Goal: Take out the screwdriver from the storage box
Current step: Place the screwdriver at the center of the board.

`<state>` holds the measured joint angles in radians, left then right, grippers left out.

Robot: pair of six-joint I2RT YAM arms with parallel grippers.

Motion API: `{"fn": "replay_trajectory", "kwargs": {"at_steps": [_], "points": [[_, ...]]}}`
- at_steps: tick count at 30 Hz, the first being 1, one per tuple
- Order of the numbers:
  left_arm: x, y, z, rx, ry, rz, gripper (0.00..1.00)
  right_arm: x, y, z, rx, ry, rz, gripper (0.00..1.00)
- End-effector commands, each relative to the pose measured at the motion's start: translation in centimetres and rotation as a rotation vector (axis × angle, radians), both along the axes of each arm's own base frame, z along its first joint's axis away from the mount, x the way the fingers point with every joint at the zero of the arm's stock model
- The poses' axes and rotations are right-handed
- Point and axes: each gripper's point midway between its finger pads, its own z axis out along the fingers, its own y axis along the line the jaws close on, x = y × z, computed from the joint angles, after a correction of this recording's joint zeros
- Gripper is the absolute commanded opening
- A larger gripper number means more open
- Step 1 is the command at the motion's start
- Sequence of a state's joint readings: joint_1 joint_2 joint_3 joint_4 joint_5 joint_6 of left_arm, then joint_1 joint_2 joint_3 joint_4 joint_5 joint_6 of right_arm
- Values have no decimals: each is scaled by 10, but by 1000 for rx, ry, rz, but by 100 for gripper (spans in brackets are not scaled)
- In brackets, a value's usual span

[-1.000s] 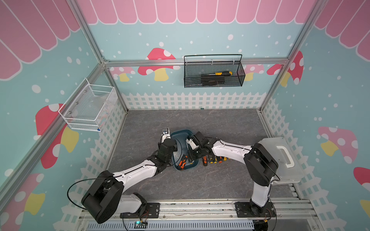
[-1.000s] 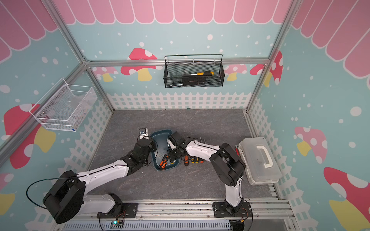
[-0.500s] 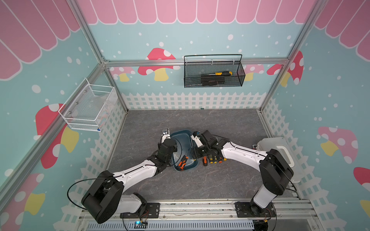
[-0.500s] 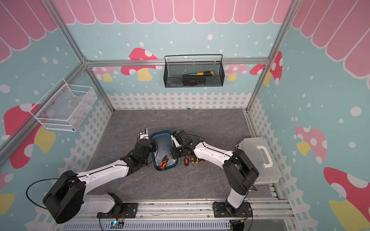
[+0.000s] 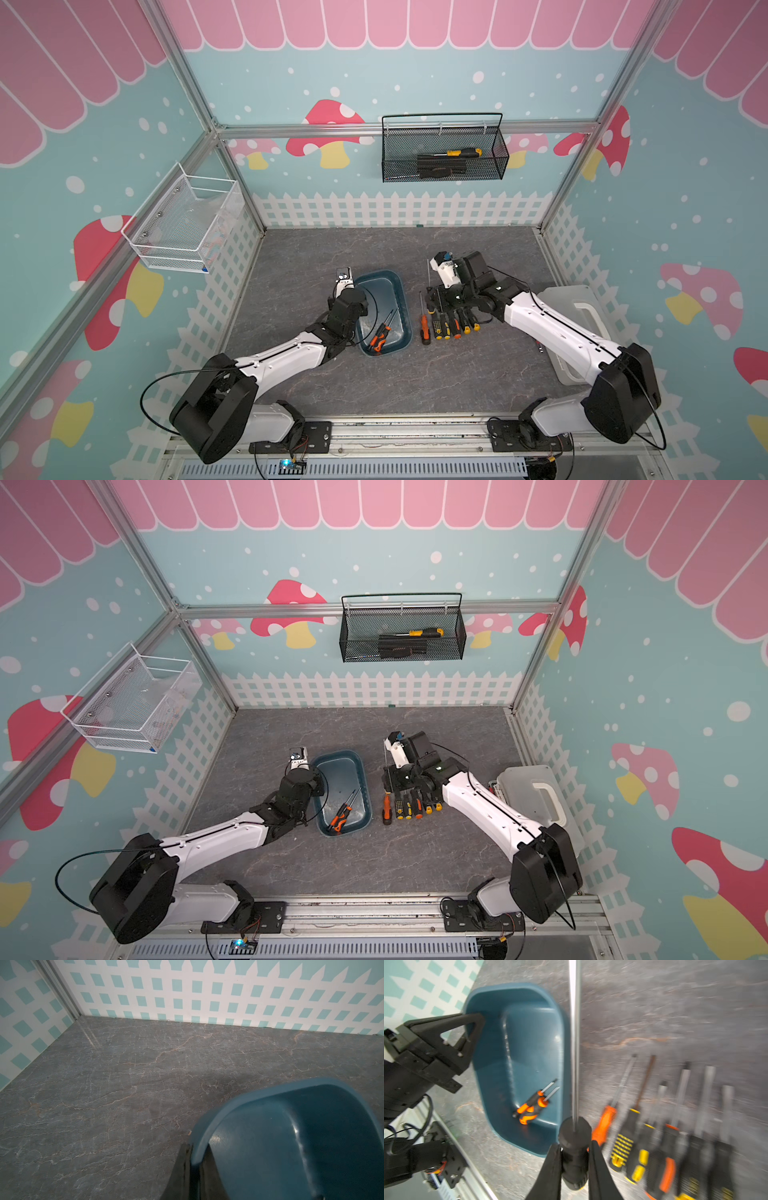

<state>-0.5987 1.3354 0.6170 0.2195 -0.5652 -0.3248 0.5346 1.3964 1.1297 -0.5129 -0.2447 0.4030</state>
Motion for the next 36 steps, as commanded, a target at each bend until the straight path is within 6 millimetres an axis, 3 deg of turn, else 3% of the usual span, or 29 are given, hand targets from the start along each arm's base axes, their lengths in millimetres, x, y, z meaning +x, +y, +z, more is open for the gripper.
{"fn": "replay_trajectory", "kwargs": {"at_steps": [1, 6, 18, 29, 36], "points": [[2, 0, -3, 46, 19, -8, 0, -13, -34, -8, -105, 50, 10, 0], [3, -1, -3, 46, 20, -10, 0, -8, -84, -17, -216, 89, -85, 0], [3, -2, -7, 34, 23, -10, 0, 2, -154, -53, -323, 168, -221, 0], [2, -1, -7, 33, 20, -9, 0, 9, -179, -92, -431, 245, -232, 0], [2, -1, -7, 31, 19, -10, 0, 13, -178, -117, -416, 300, -209, 0]]}}
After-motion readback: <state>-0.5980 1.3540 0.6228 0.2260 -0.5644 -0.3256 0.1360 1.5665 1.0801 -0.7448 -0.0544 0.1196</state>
